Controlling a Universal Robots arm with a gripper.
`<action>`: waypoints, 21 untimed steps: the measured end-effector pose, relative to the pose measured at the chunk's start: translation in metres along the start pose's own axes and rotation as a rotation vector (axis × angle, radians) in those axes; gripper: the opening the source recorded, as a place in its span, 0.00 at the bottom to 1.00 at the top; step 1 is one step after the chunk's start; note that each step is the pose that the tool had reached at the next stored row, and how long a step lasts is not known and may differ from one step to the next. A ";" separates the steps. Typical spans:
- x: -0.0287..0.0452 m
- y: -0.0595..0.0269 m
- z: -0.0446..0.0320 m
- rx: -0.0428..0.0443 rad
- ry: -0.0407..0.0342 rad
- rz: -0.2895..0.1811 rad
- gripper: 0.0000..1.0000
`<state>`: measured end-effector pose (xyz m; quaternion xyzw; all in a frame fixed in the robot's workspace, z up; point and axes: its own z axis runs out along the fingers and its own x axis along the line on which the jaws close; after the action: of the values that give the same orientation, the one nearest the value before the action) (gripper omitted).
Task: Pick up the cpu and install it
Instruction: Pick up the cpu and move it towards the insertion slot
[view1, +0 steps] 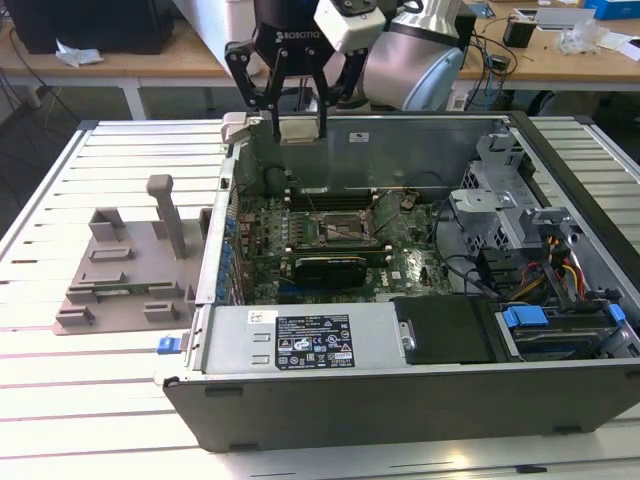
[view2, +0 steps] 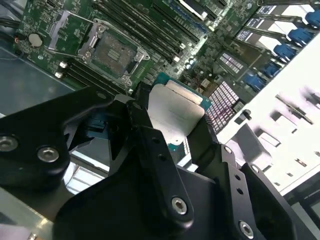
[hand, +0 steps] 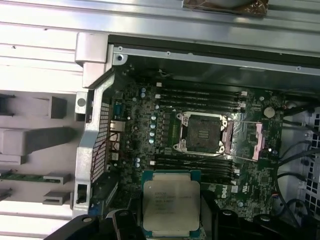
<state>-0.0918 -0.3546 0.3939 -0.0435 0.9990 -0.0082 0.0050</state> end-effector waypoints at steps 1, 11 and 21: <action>-0.0026 0.0001 0.0018 0.0001 0.0002 0.000 0.55; -0.0236 0.0017 0.0200 -0.0002 0.0017 0.000 0.55; -0.0386 0.0046 0.0403 -0.0002 0.0030 0.000 0.55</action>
<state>-0.0533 -0.3473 0.3539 -0.0435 0.9990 -0.0081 0.0035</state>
